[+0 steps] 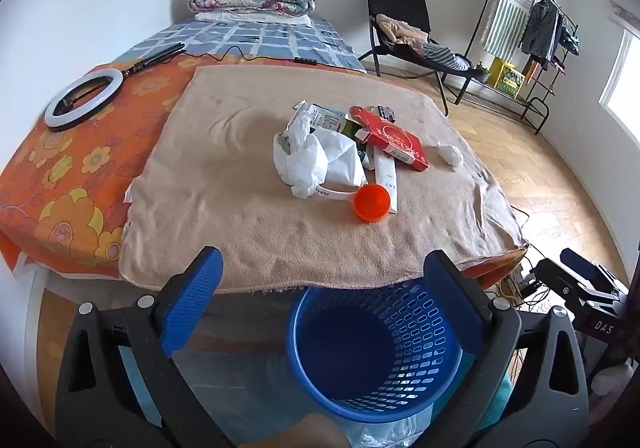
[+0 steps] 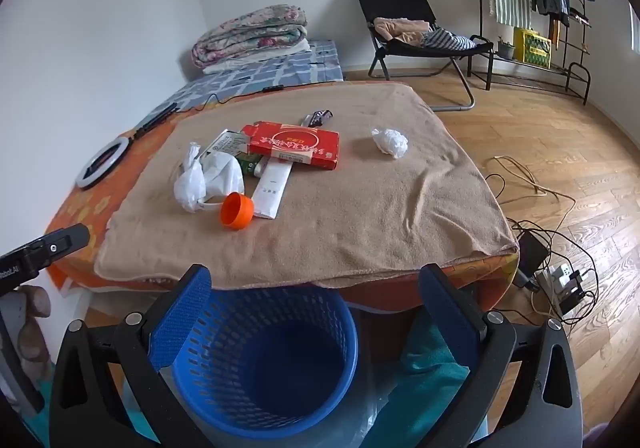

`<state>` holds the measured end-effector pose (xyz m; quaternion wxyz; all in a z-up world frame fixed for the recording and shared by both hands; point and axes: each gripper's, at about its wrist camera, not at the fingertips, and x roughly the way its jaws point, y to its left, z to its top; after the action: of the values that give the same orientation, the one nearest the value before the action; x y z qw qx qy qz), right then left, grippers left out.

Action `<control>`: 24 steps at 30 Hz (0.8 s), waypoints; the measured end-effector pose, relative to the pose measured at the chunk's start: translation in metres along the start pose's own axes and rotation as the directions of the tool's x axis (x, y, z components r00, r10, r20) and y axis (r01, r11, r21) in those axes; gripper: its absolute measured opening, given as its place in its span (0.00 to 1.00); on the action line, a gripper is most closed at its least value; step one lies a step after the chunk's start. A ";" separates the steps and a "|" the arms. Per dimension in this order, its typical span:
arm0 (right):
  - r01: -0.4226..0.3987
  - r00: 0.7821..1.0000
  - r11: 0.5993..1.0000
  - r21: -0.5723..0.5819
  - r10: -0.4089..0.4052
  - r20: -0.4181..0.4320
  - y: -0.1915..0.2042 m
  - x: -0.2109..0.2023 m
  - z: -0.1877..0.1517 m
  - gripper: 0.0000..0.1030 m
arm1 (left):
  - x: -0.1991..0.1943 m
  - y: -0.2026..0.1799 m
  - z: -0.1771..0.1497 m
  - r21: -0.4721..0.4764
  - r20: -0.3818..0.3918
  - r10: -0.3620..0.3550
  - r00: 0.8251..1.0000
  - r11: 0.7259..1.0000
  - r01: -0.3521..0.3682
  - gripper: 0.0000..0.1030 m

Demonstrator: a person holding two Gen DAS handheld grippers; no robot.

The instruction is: Collect trash

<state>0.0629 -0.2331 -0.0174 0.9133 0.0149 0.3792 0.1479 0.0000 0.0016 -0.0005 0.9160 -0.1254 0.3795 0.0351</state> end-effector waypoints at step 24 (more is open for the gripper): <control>0.001 1.000 0.999 -0.033 -0.001 -0.016 0.014 0.001 -0.002 0.99 | 0.010 -0.003 -0.006 -0.005 -0.005 -0.006 1.000 1.000 0.006 0.99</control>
<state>0.0588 -0.2199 -0.0172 0.9104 -0.0013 0.3840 0.1538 0.0031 -0.0032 -0.0109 0.9147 -0.1292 0.3814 0.0328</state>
